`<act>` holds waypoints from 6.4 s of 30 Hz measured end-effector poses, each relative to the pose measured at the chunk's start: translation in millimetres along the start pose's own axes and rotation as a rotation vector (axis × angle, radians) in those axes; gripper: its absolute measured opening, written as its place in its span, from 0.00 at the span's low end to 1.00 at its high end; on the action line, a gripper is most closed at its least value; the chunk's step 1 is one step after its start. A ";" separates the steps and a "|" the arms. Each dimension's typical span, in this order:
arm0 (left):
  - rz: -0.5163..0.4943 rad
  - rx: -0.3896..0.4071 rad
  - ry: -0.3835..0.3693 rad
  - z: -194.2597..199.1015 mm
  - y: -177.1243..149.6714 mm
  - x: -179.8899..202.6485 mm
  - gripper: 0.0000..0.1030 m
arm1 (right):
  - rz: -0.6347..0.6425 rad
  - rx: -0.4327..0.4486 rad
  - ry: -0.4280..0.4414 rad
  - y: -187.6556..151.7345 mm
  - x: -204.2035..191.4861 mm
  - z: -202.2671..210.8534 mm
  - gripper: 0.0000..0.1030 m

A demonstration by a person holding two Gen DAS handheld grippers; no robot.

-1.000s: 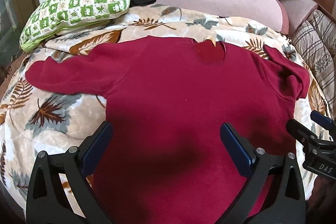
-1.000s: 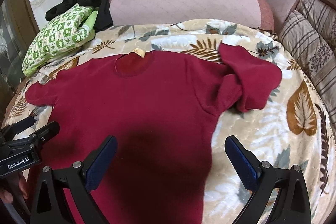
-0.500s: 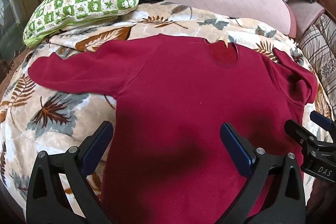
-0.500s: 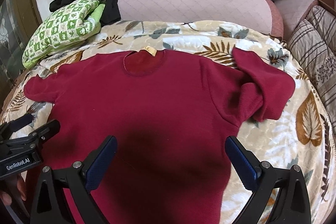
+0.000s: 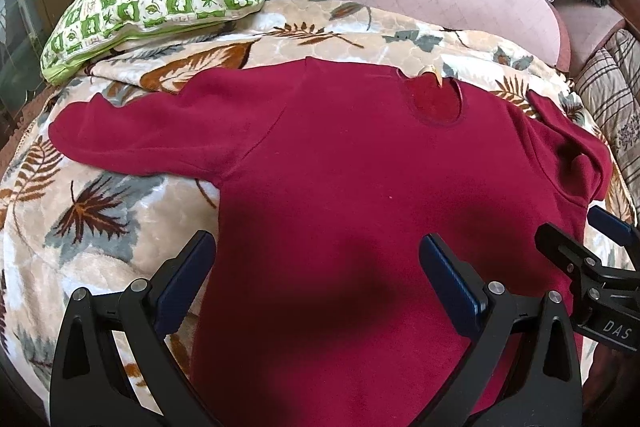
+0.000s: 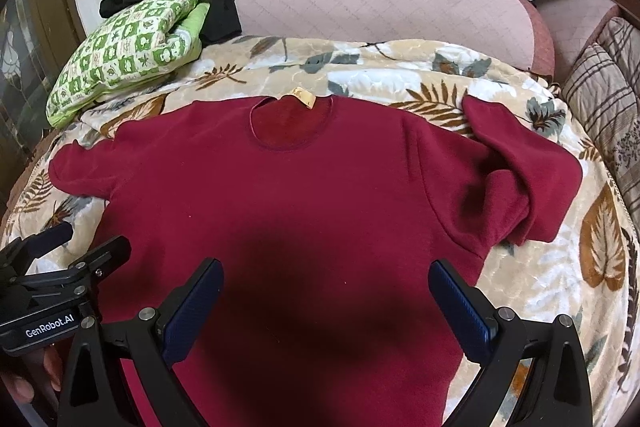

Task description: Fold small clothes

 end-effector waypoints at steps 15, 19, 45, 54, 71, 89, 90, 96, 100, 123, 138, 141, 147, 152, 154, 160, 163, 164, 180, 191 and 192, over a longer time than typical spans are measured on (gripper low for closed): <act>0.043 0.014 0.001 -2.0 13.9 -18.7 0.99 | 0.035 0.005 0.026 11.5 -27.1 -9.8 0.99; 0.045 0.016 0.006 -2.8 16.3 -22.0 0.99 | 0.036 0.002 0.029 12.9 -32.2 -12.3 0.99; 0.807 0.059 0.013 -23.8 43.6 -315.2 0.77 | 0.064 -0.030 0.092 17.2 -68.8 -34.8 0.99; 0.822 0.116 -0.050 -45.9 75.7 -326.1 0.11 | 0.037 -0.045 0.084 19.0 -59.7 -42.2 0.99; 0.115 -0.048 -0.609 -51.3 101.7 95.1 0.29 | -0.192 0.005 0.002 34.0 57.9 -18.6 0.99; 0.047 -0.016 -0.273 -15.1 76.6 -41.9 0.76 | -0.082 0.074 0.039 70.7 33.4 -26.3 0.99; 0.064 -0.018 -0.259 -20.3 73.3 -52.1 0.76 | -0.057 0.083 0.042 75.4 23.8 -27.6 0.99; 0.079 -0.084 -0.174 -56.1 52.4 -63.7 0.76 | 0.186 0.081 0.091 84.5 -72.6 -53.7 0.99; 0.039 -0.068 -0.136 -55.4 48.5 -58.5 0.76 | 0.240 -0.037 0.082 77.2 -85.0 -98.2 0.14; 0.069 -0.009 -0.140 -44.9 57.1 -39.3 0.76 | -0.261 0.161 0.150 68.9 81.0 -34.6 0.05; 0.016 0.036 -0.158 -30.9 67.2 -4.9 0.76 | -0.250 0.087 0.008 42.5 155.2 -13.0 0.19; -0.011 -0.006 -0.173 -43.6 63.8 10.6 0.76 | -0.203 0.080 -0.056 53.6 158.3 -19.6 0.23; -0.090 -0.113 -0.140 -78.1 41.5 24.9 0.76 | -0.229 0.071 -0.121 71.1 178.6 -29.2 0.34; -0.087 -0.109 -0.142 -78.1 41.1 24.4 0.76 | -0.123 0.003 -0.200 105.4 169.2 -74.5 0.83; -0.072 -0.111 -0.157 -77.8 41.9 22.3 0.76 | -0.122 -0.078 -0.214 106.2 171.1 -108.3 0.83; -0.062 -0.110 -0.180 -77.3 43.2 21.1 0.76 | -0.314 -0.099 -0.138 99.8 222.2 -116.8 0.05; -0.053 -0.115 -0.186 -75.4 44.4 20.5 0.76 | -0.400 0.030 -0.073 106.4 255.0 -63.6 0.05; -0.043 -0.115 -0.192 -73.8 45.0 19.7 0.76 | -0.414 0.077 -0.051 107.5 264.0 -42.3 0.05; 0.067 -0.053 -0.188 -17.8 65.8 -14.4 0.76 | -0.503 0.441 -0.079 64.5 348.2 140.2 0.04; 0.032 -0.081 -0.212 -22.3 56.4 11.7 0.76 | -0.494 0.335 -0.261 5.0 392.6 152.1 0.05; 0.029 -0.086 -0.219 -23.8 54.9 16.2 0.76 | -0.498 0.314 -0.235 3.5 389.6 144.0 0.06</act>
Point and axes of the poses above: each gripper's, at about its wrist camera, not at the fingertips, and z roughly against the way its jaws point, x to its right, y to its top, the point moved 8 cm from there along -z, roughly the way its jaws point, and after that the axes turned 6 degrees about -y, right-handed, at the moved point
